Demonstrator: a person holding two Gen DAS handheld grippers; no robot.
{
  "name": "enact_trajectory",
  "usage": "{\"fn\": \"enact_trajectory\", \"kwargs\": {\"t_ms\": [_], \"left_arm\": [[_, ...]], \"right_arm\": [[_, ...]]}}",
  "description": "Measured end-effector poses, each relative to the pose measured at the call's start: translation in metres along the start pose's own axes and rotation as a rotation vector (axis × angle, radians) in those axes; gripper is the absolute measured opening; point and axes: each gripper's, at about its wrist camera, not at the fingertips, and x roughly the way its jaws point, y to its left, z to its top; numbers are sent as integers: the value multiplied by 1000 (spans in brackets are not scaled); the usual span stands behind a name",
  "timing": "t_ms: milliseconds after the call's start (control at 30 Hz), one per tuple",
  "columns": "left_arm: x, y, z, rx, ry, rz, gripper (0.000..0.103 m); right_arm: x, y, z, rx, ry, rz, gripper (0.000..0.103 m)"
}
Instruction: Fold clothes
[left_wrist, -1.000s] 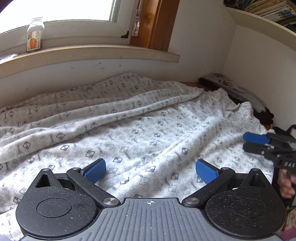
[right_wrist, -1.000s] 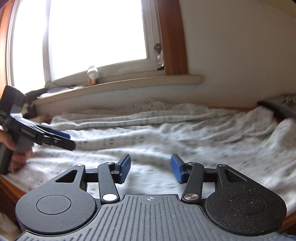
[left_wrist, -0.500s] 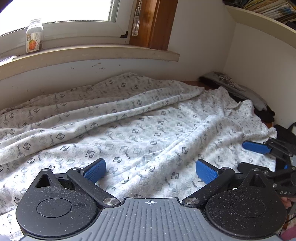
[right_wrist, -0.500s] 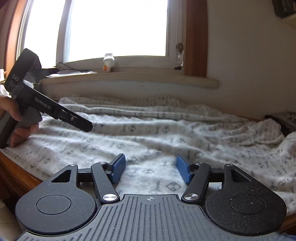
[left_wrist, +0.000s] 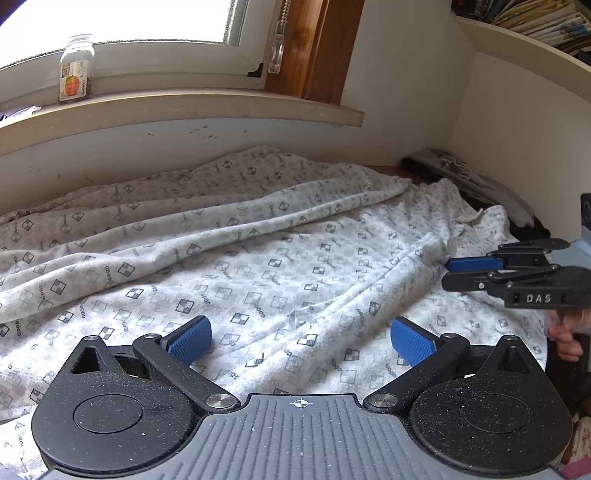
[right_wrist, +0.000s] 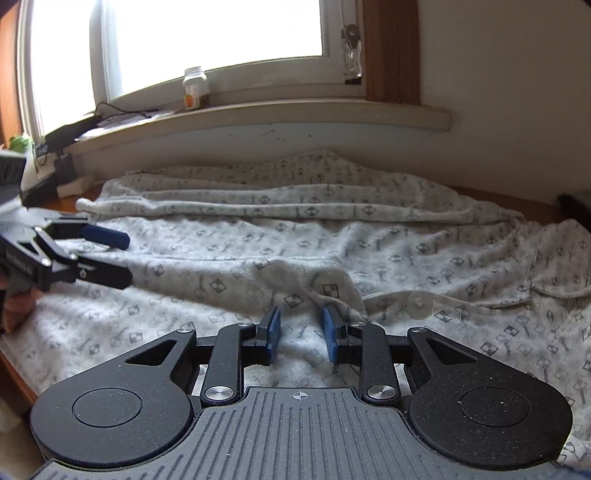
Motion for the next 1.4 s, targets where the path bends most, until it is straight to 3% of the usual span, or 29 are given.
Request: {"fn": "enact_trajectory", "kwargs": {"t_ms": [133, 267, 400, 567, 700, 800, 1000, 1100, 1167, 1267, 1400], "left_arm": [[-14, 11, 3, -55, -68, -39, 103], [-39, 38, 16, -150, -106, -75, 103], [-73, 72, 22, -148, -134, -18, 103], [-114, 115, 18, -137, -159, 145, 103], [-134, 150, 8, -196, -154, 221, 103], [-146, 162, 0, -210, -154, 251, 103], [-165, 174, -12, -212, -174, 276, 103], [-171, 177, -15, -217, -187, 279, 103], [-171, 177, -13, -224, -195, 271, 103], [-169, 174, -11, -235, -205, 265, 103], [-160, 165, -6, -203, -195, 260, 103]], "right_arm": [[-13, 13, 21, -47, -93, -8, 45], [-6, 25, 51, -68, -144, -8, 45], [19, 48, 78, -111, -139, 66, 45], [68, 103, 105, -195, -72, 177, 50], [119, 167, 123, -257, 9, 270, 50], [149, 212, 128, -360, 52, 291, 50], [185, 248, 124, -477, 131, 307, 50], [193, 241, 125, -451, 158, 328, 40], [194, 231, 129, -402, 158, 364, 11], [183, 220, 137, -367, 100, 374, 4], [160, 191, 151, -311, 18, 349, 2]]}}
